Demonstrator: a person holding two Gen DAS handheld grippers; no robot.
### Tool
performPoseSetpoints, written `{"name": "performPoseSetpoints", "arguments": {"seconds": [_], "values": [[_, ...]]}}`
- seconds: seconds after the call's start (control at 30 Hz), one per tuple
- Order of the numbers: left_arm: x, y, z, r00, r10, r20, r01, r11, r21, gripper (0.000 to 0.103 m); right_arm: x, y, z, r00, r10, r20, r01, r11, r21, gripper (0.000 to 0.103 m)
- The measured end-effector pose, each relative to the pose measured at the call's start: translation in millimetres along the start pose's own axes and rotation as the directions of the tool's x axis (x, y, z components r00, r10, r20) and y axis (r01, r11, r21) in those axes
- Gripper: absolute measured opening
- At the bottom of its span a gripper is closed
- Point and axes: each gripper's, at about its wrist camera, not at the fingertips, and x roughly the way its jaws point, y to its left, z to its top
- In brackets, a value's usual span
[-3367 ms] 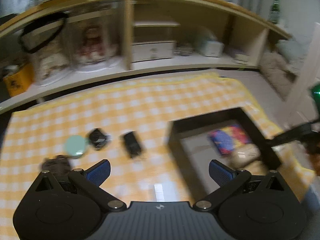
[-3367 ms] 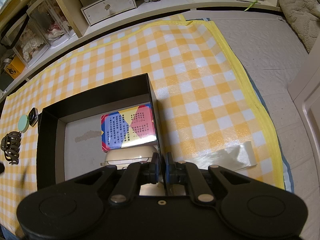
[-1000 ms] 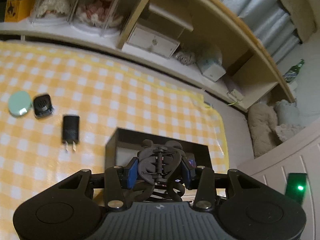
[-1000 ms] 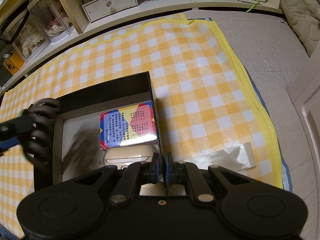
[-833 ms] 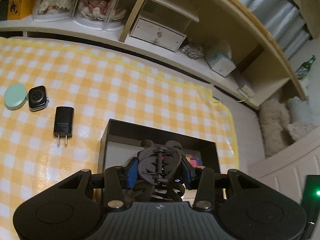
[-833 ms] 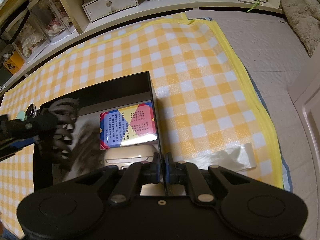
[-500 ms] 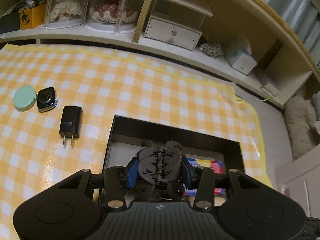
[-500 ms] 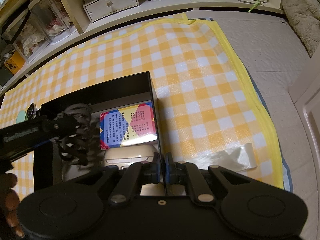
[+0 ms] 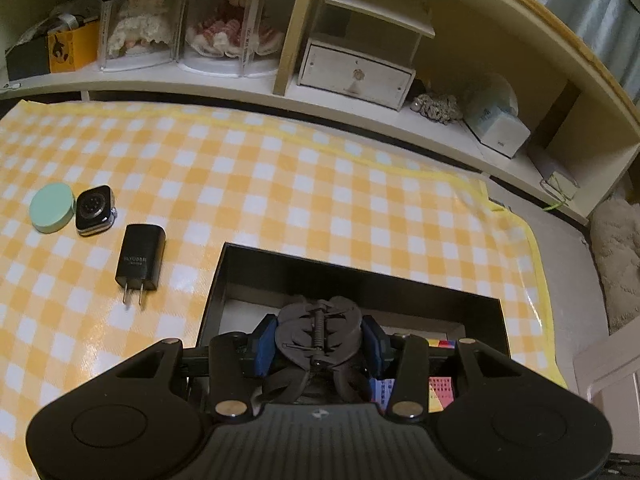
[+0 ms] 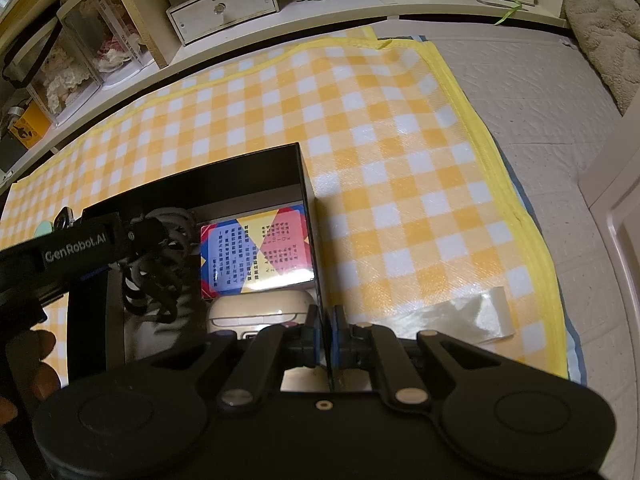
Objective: Organize rigid objects
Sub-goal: 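Carry the claw clip into the black tray and open the left tool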
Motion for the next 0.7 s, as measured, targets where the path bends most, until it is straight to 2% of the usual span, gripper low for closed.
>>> {"name": "performPoseSetpoints", "arguments": {"seconds": [0.07, 0.13, 0.33, 0.4, 0.7], "values": [[1, 2, 0, 1.000, -0.020, -0.023, 0.020, 1.000, -0.001, 0.047, 0, 0, 0, 1.000, -0.001, 0.000, 0.001, 1.000, -0.001, 0.007], [2, 3, 0, 0.998, -0.042, -0.056, 0.042, 0.999, -0.001, 0.052, 0, 0, 0, 1.000, -0.001, 0.001, 0.001, 1.000, -0.001, 0.007], [-5, 2, -1, 0.993, -0.087, -0.085, 0.091, 0.995, 0.032, 0.068, 0, 0, 0, 1.000, 0.000, 0.000, 0.000, 1.000, 0.000, 0.008], [-9, 0, -1, 0.991, -0.093, -0.093, 0.099, 0.993, 0.061, 0.075, 0, 0, 0, 1.000, 0.000, 0.000, 0.000, 1.000, 0.000, 0.008], [-44, -3, -4, 0.986, -0.135, -0.098, 0.154, 0.964, 0.216, 0.096, 0, 0, 0, 1.000, 0.000, 0.000, 0.000, 1.000, 0.000, 0.008]]}}
